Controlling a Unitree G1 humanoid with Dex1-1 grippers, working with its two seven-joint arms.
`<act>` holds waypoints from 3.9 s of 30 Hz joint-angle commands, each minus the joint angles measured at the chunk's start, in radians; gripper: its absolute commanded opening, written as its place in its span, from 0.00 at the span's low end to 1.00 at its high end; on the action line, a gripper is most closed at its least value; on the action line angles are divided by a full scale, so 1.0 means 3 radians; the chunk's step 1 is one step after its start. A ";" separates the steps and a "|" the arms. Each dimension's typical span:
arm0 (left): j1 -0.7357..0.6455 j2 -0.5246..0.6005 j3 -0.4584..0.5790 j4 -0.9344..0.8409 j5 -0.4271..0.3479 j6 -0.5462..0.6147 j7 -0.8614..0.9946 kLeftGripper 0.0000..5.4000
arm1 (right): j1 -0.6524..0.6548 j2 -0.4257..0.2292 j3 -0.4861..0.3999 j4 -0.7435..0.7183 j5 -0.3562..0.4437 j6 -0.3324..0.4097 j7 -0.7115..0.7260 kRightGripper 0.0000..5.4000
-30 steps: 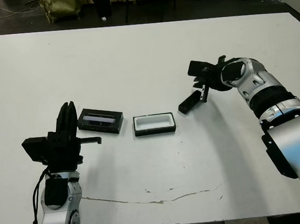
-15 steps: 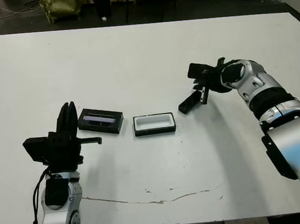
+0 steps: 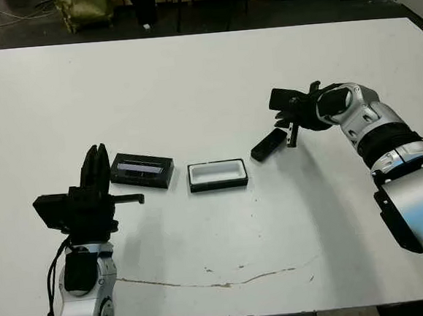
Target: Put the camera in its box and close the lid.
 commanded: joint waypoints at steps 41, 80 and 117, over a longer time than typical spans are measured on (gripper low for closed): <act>0.0077 -0.0002 0.0008 0.0032 0.0012 0.0030 0.0021 0.00 | 0.0205 -0.0218 -0.0005 -0.0186 0.0044 -0.0140 0.0310 0.00; 0.0119 -0.0041 -0.0009 0.0093 -0.0009 -0.0085 -0.0011 0.00 | 0.0024 0.0095 0.0065 -0.0276 -0.0023 -0.0041 0.0075 0.00; 0.0126 -0.0075 -0.0071 0.0067 0.0079 -0.0022 0.0045 0.00 | 0.0283 -0.0158 0.0149 -0.0383 -0.0042 0.0006 0.0374 0.00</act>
